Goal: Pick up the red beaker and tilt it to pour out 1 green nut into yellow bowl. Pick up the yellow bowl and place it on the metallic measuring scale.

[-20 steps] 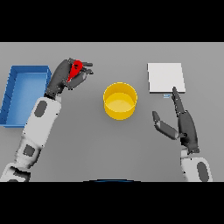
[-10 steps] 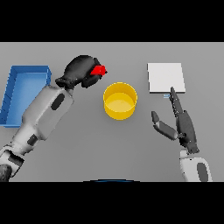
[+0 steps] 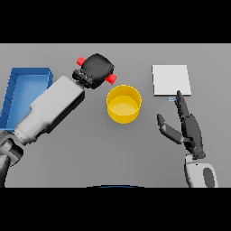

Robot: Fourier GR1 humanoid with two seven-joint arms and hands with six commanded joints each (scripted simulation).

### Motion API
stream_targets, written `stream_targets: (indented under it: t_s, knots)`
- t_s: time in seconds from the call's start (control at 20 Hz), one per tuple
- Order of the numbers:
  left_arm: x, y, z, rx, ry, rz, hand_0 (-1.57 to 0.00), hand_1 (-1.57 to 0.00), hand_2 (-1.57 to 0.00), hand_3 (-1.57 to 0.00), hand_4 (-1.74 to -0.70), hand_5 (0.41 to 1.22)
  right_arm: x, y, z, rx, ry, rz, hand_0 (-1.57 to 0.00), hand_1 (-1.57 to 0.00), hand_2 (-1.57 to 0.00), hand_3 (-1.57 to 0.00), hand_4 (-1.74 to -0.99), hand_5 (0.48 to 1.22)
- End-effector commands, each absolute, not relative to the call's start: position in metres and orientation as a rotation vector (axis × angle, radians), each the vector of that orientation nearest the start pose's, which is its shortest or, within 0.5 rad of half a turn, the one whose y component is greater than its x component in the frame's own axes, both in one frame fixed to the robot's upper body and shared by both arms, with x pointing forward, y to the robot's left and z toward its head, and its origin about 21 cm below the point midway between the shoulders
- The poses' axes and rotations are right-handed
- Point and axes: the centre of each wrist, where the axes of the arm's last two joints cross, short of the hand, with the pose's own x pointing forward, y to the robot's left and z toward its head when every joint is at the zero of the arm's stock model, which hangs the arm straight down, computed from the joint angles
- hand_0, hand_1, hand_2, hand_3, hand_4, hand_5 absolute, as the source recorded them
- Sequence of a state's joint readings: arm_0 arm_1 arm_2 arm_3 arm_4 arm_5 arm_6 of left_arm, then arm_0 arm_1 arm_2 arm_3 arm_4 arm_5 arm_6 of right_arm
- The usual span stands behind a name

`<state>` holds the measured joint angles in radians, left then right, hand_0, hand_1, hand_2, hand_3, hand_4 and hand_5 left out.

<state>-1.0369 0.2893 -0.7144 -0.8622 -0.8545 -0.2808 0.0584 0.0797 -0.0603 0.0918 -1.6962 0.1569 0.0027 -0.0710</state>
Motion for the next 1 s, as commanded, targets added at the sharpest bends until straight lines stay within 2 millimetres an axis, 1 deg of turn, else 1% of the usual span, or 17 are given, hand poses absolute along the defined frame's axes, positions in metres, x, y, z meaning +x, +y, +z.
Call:
stream_targets:
  t_s: [0.0,0.1,0.15,0.25,0.35,0.4,0.45,0.5,0.55,0.6,0.75,0.8,0.85,0.95]
  knots:
    - [0.412,0.086,0.116,0.881,-1.249,-2.016,-1.57,-1.57,-1.57,-1.29,-1.72,1.217,0.228,-0.225,0.015,-0.103,-1.691,0.219,0.00,0.00,0.00,0.00,-1.206,0.639]
    - [0.414,0.077,0.122,0.900,-1.217,-2.119,-1.57,-1.57,-1.57,-1.39,-1.72,1.218,0.227,-0.224,0.014,-0.107,-1.686,0.219,0.00,0.00,0.00,0.00,-1.220,0.624]
    - [0.413,0.075,0.118,0.901,-1.211,-2.167,-1.57,-1.57,-1.57,-1.43,-1.73,1.219,0.226,-0.225,0.011,-0.123,-1.685,0.222,0.00,0.00,0.00,0.00,-1.221,0.617]
    - [0.412,0.064,0.121,0.940,-1.188,-2.253,-1.57,-1.57,-1.57,-1.48,-1.73,1.220,0.225,-0.226,0.009,-0.144,-1.700,0.227,0.00,0.00,0.00,0.00,-1.214,0.600]
    - [0.412,0.060,0.121,1.008,-1.137,-2.342,-1.57,-1.57,-1.57,-1.51,-1.73,1.220,0.223,-0.223,0.007,-0.160,-1.705,0.228,0.00,0.00,0.00,0.00,-1.205,0.584]
    - [0.412,0.055,0.122,1.030,-1.138,-2.377,-1.57,-1.57,-1.57,-1.52,-1.73,1.220,0.227,-0.221,0.010,-0.162,-1.706,0.223,0.00,0.00,0.00,0.00,-1.193,0.578]
    - [0.415,0.055,0.127,1.071,-1.115,-2.426,-1.57,-1.57,-1.57,-1.53,-1.73,1.220,0.226,-0.221,0.011,-0.157,-1.710,0.216,0.00,0.00,0.00,0.00,-1.185,0.575]
    - [0.414,0.054,0.125,1.089,-1.098,-2.471,-1.57,-1.57,-1.57,-1.54,-1.74,1.221,0.227,-0.220,0.012,-0.172,-1.717,0.229,0.00,0.00,0.00,0.00,-1.173,0.572]
    - [0.413,0.048,0.128,1.118,-1.080,-2.518,-1.57,-1.57,-1.57,-1.55,-1.74,1.221,0.228,-0.223,0.013,-0.173,-1.714,0.223,0.00,0.00,0.00,0.00,-1.160,0.569]
    - [0.413,0.047,0.128,1.140,-1.048,-2.552,-1.57,-1.57,-1.57,-1.55,-1.74,1.221,0.229,-0.223,0.013,-0.167,-1.721,0.226,0.00,0.00,0.00,0.00,-1.152,0.567]
    - [0.413,0.050,0.125,1.190,-0.987,-2.655,-1.57,-1.57,-1.57,-1.56,-1.74,1.221,0.231,-0.219,0.010,-0.145,-1.713,0.209,0.00,0.00,0.00,0.00,-1.135,0.567]
    - [0.411,0.045,0.124,1.233,-0.972,-2.685,-1.57,-1.57,-1.57,-1.56,-1.74,1.221,0.229,-0.223,0.010,-0.156,-1.713,0.210,0.00,0.00,0.00,0.00,-1.130,0.565]
    - [0.411,0.041,0.125,1.255,-0.960,-2.719,-1.57,-1.57,-1.57,-1.56,-1.74,1.221,0.228,-0.222,0.010,-0.159,-1.713,0.225,0.00,0.00,0.00,0.00,-1.129,0.566]
    - [0.411,0.039,0.124,1.295,-0.937,-2.762,-1.57,-1.57,-1.57,-1.57,-1.73,1.221,0.228,-0.221,0.013,-0.168,-1.735,0.236,0.00,0.00,0.00,0.00,-1.136,0.578]
